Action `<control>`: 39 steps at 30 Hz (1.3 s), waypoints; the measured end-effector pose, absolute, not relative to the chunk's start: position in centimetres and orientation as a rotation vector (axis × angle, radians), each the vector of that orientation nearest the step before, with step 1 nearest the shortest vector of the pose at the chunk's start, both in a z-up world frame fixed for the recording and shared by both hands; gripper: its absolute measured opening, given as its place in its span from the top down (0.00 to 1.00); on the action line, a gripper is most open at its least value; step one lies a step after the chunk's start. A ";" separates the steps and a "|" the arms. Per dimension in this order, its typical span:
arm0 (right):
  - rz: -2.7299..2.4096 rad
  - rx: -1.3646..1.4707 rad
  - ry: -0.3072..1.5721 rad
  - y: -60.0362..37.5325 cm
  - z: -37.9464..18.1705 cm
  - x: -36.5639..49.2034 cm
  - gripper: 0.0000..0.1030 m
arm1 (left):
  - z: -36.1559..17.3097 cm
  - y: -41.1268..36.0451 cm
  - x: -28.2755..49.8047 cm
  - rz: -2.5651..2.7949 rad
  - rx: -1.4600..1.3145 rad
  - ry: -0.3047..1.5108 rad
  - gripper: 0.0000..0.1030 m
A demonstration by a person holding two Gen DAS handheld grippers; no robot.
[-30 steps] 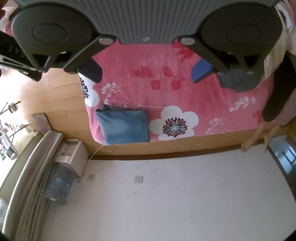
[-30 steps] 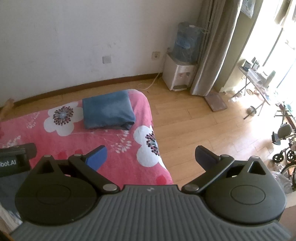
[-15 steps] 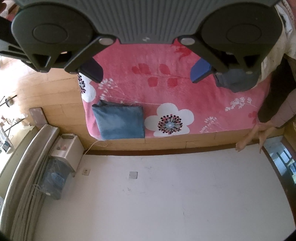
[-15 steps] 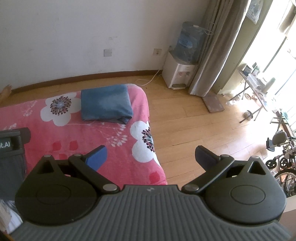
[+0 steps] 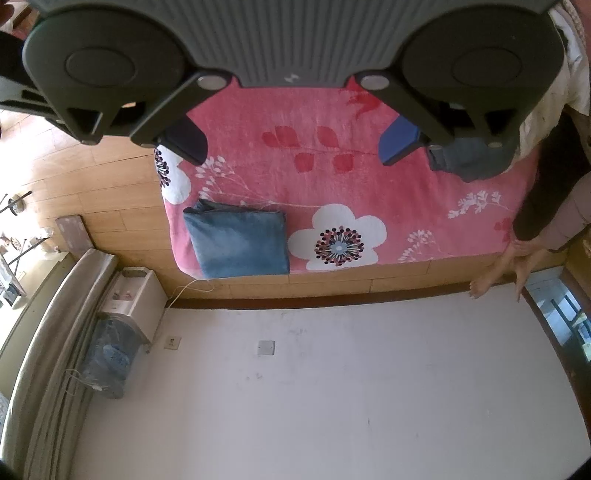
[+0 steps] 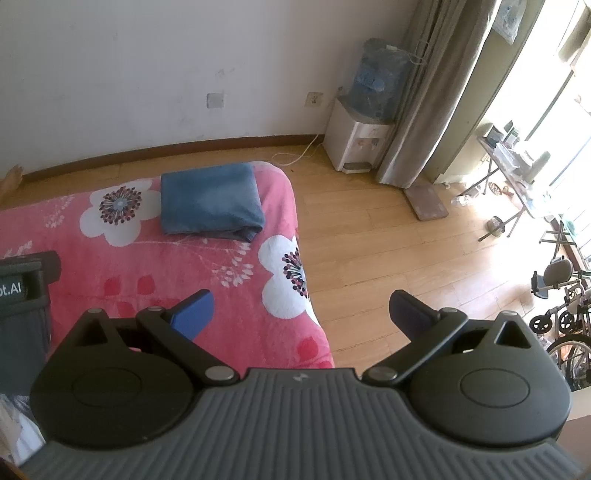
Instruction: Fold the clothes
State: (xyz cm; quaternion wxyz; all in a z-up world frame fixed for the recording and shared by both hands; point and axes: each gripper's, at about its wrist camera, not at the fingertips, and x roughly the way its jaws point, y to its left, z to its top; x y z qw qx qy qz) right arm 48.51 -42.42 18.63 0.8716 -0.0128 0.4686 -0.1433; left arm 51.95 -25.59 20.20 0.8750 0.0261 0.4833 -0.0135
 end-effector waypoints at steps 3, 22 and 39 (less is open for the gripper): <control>-0.301 -0.023 0.984 -42.5 18.6 48.6 0.01 | 20.2 -25.7 52.0 -0.026 0.058 1.011 0.03; -0.294 -0.030 1.018 -42.1 18.0 49.6 0.01 | 19.7 -25.4 52.7 -0.024 0.053 1.032 0.03; -0.287 -0.051 1.035 -41.6 17.8 50.4 0.01 | 19.1 -25.1 53.3 -0.019 0.044 1.041 0.03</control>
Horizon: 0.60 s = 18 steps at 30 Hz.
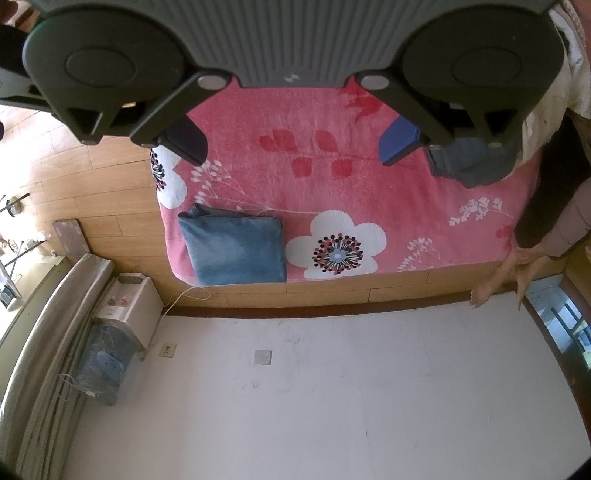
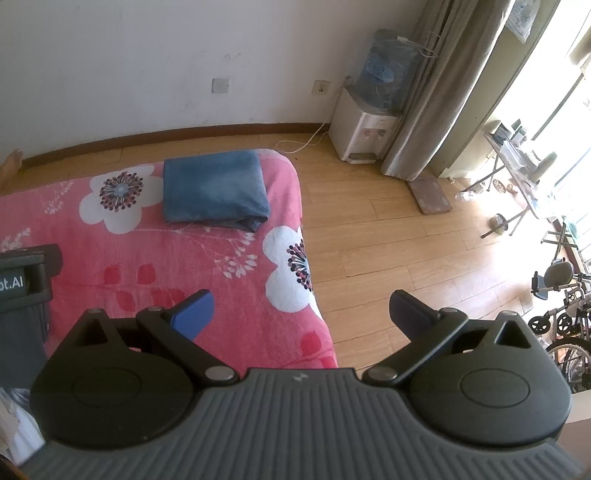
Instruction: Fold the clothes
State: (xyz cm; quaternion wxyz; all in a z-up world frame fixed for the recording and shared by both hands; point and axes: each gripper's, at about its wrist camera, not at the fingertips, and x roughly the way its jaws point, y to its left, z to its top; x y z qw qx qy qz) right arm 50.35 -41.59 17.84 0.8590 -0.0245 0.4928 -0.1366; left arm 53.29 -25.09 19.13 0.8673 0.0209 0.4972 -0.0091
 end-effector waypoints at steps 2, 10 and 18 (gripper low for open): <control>-0.288 -0.050 1.036 -41.6 17.8 50.4 0.01 | 19.0 -25.1 53.3 -0.018 0.044 1.042 0.03; -0.289 -0.051 1.043 -41.5 17.8 50.5 0.01 | 18.9 -25.1 53.4 -0.012 0.046 1.046 0.03; -0.285 -0.054 1.040 -41.6 18.0 50.3 0.01 | 18.9 -25.0 53.3 -0.006 0.049 1.047 0.03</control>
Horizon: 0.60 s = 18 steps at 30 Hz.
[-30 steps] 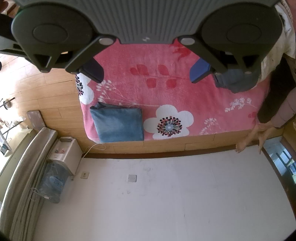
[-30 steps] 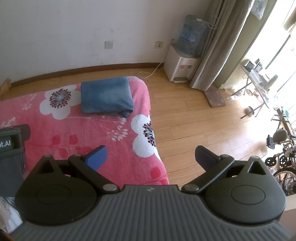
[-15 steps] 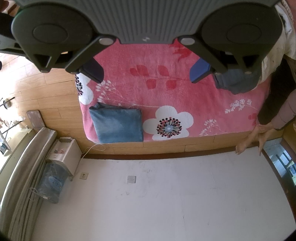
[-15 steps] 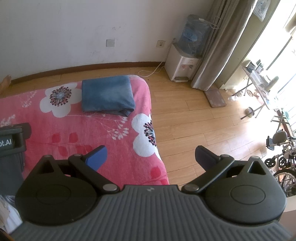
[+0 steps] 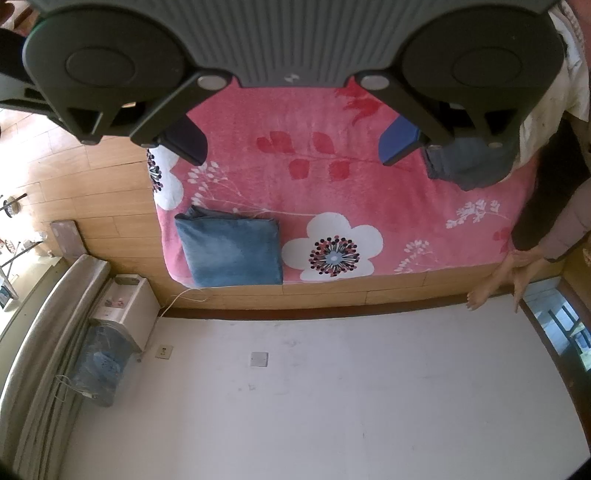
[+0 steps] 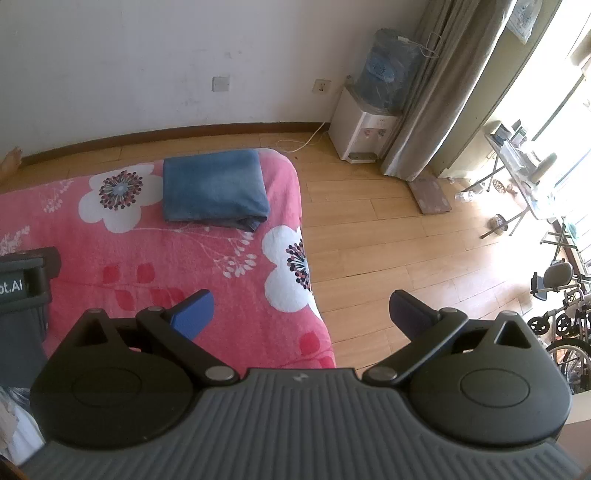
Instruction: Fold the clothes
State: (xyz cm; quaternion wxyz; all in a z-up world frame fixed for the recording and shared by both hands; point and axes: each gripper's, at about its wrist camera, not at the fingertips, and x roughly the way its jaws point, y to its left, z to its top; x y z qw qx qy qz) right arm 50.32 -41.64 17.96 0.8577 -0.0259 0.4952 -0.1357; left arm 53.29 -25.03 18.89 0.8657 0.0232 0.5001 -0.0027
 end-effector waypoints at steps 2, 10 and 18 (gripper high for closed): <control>-0.283 -0.054 1.042 -41.6 17.9 50.4 0.01 | 18.9 -25.0 53.2 -0.004 0.052 1.048 0.03; -0.271 -0.055 1.044 -41.2 17.9 50.5 0.01 | 19.0 -24.9 53.2 0.002 0.056 1.050 0.03; -0.268 -0.054 1.046 -41.0 17.9 50.5 0.01 | 19.0 -24.9 53.2 0.003 0.056 1.052 0.03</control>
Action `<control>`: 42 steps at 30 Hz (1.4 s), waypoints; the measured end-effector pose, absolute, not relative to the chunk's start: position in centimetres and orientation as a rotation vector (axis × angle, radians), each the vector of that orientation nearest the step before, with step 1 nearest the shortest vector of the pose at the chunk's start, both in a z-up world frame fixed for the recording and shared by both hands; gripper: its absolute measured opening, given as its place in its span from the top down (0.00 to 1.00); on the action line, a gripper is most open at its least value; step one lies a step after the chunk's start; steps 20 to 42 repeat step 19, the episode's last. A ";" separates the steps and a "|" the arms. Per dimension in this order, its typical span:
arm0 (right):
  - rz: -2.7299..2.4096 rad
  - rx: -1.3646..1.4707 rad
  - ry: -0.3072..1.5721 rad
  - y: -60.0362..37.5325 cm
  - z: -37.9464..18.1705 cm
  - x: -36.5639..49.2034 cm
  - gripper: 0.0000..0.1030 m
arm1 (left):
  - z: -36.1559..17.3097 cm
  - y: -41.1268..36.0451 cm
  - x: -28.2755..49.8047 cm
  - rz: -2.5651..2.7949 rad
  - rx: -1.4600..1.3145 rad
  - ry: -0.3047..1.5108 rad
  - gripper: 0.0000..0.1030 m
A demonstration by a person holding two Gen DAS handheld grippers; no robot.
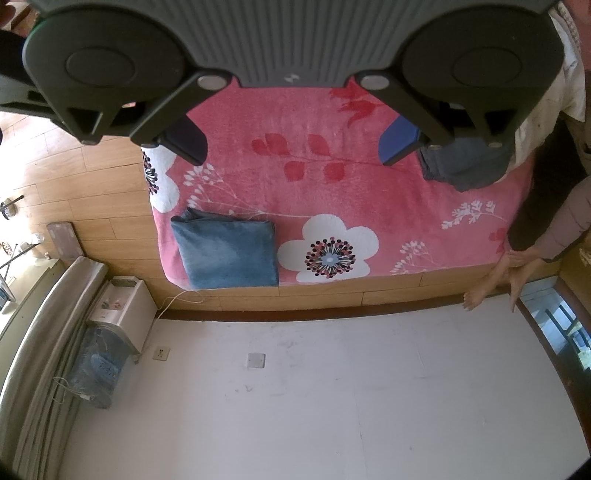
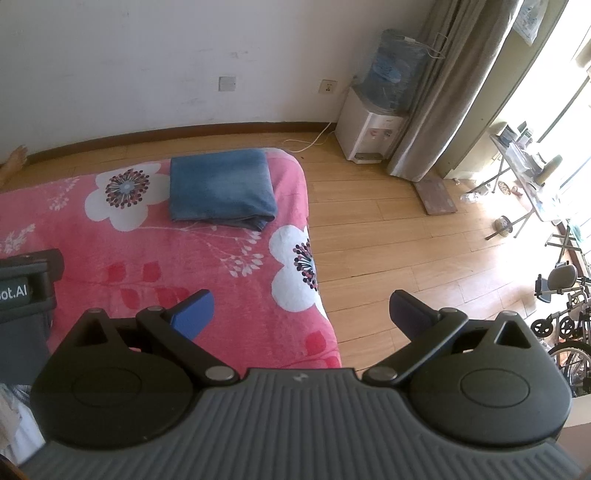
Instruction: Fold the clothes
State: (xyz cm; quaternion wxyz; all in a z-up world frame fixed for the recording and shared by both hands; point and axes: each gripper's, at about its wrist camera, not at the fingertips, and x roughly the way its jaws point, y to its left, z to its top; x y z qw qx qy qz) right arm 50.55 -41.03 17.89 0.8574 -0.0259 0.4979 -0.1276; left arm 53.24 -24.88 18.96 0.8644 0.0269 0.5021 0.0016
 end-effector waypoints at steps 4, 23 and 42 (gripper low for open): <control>-0.269 -0.055 1.049 -40.9 17.8 50.7 0.01 | 18.9 -24.9 53.4 0.002 0.057 1.054 0.03; -0.270 -0.052 1.059 -41.0 17.5 51.2 0.01 | 18.6 -25.0 53.7 0.012 0.060 1.073 0.03; -0.270 -0.052 1.059 -41.0 17.5 51.2 0.01 | 18.6 -25.0 53.7 0.012 0.060 1.073 0.03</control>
